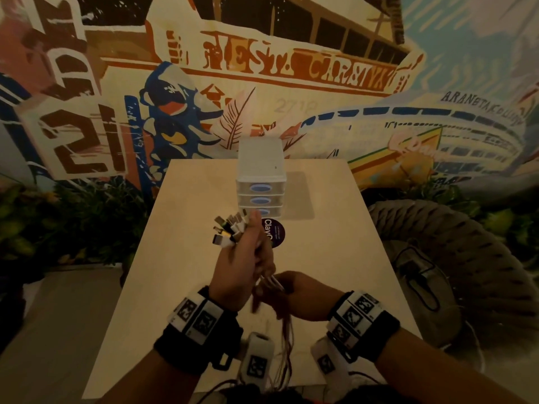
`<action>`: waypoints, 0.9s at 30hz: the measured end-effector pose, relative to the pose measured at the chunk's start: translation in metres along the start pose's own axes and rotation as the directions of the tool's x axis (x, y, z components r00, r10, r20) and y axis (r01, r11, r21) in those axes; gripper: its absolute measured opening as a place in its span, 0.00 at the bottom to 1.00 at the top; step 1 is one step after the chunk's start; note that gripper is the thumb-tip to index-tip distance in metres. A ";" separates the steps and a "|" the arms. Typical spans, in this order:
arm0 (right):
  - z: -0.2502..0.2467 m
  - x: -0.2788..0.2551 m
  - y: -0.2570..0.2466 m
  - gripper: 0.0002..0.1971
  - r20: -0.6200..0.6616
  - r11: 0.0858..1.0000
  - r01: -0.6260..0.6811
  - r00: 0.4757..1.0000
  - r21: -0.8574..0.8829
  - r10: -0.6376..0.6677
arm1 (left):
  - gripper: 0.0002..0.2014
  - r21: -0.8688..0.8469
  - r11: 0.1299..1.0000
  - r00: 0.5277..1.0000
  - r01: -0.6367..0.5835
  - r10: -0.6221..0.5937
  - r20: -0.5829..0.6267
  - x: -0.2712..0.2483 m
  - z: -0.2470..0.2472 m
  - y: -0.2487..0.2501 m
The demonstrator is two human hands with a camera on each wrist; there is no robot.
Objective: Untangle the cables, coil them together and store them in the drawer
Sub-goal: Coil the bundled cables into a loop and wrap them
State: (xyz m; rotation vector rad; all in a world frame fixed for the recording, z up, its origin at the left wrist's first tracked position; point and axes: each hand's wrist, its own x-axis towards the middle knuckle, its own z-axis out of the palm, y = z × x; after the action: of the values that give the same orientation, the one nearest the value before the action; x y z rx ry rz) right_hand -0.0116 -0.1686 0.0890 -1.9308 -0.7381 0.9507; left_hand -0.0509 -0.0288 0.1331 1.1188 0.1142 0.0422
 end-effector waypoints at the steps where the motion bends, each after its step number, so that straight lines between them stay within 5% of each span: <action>1: 0.001 0.001 0.009 0.17 -0.010 0.999 -0.032 0.999 0.022 0.032 | 0.26 -0.007 1.000 1.000 0.002 -0.002 0.016 0.002 -0.002 0.002; 12: -0.023 -0.050 0.070 0.35 0.157 0.899 -0.262 0.963 0.351 0.220 | 0.26 0.006 0.999 0.998 0.045 -0.044 -0.053 0.004 -0.037 0.020; 16: -0.039 -0.057 0.043 0.50 0.083 0.955 -0.205 0.970 -0.215 0.227 | 0.27 -0.012 0.998 0.997 0.056 -0.055 0.051 0.000 -0.022 0.015; 18: -0.039 -0.048 0.025 0.40 0.106 0.978 -0.075 0.990 -0.195 0.097 | 0.28 -0.031 0.998 0.991 0.062 -0.057 0.123 -0.001 -0.010 0.015; 20: -0.027 -0.033 0.000 0.18 0.120 0.999 -0.036 0.992 0.030 0.033 | 0.27 -0.049 0.996 0.982 0.075 -0.065 0.177 -0.002 0.003 0.014; 21: -0.021 -0.025 -0.008 0.16 0.115 0.993 -0.038 0.993 0.108 0.026 | 0.26 -0.052 0.996 0.980 0.075 -0.064 0.187 -0.001 0.008 0.013; 25: -0.004 -0.001 -0.026 0.13 0.127 0.998 -0.059 0.990 -0.010 0.059 | 0.24 -0.021 1.000 0.989 0.021 -0.017 0.148 -0.003 0.010 0.011; 27: -0.008 -0.005 -0.027 0.22 0.166 0.991 -0.132 0.977 -0.036 0.136 | 0.23 0.017 1.000 0.994 0.001 -0.003 0.110 -0.004 0.000 0.013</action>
State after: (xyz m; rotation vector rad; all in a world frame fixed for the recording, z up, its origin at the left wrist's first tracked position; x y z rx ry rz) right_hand -0.0113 -0.1628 0.1173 -1.9585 -0.7247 1.2049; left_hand -0.0544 -0.0238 0.1454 1.1356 0.0174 -0.0222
